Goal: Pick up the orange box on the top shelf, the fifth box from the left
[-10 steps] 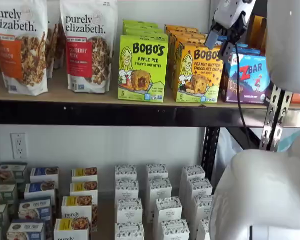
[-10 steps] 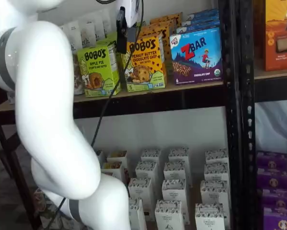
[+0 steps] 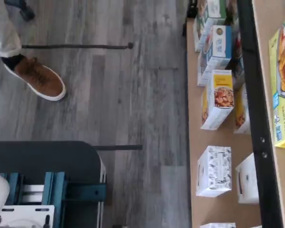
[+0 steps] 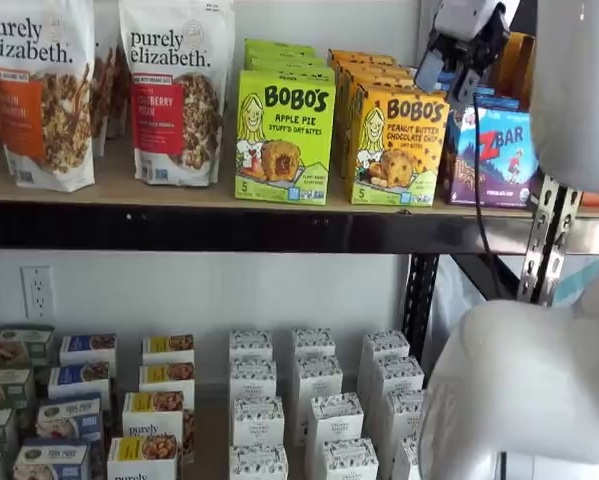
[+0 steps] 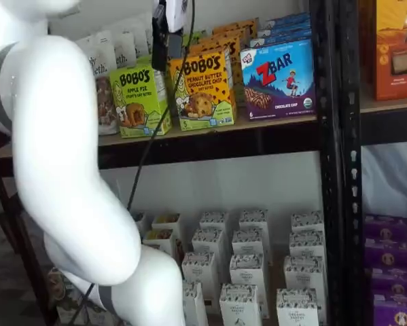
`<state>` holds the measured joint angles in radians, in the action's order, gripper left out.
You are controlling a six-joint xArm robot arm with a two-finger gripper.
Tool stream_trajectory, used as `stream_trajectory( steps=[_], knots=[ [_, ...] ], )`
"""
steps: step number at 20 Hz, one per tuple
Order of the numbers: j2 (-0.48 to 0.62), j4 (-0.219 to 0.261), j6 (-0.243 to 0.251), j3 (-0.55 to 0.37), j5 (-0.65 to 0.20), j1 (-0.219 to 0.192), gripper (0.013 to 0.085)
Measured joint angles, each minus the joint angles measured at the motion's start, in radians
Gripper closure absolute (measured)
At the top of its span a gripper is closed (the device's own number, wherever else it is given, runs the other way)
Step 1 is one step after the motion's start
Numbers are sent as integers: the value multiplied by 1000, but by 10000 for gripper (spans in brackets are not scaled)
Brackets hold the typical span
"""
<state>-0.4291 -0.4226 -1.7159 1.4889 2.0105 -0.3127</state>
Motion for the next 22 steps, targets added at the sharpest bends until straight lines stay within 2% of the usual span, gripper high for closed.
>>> stream_trajectory(
  steps=[5,8,10,12,17,22],
  knots=[
    [-43,-2,14,-48,-80,18,130],
    [-79,5,16,-93,-165,29,130],
    [-103,1,12,-125,-236,28,130],
    [-106,-6,4,-127,-270,18,130],
    [-82,-9,-10,-96,-287,0,130],
    [-49,0,-14,-57,-304,0,130]
  ],
)
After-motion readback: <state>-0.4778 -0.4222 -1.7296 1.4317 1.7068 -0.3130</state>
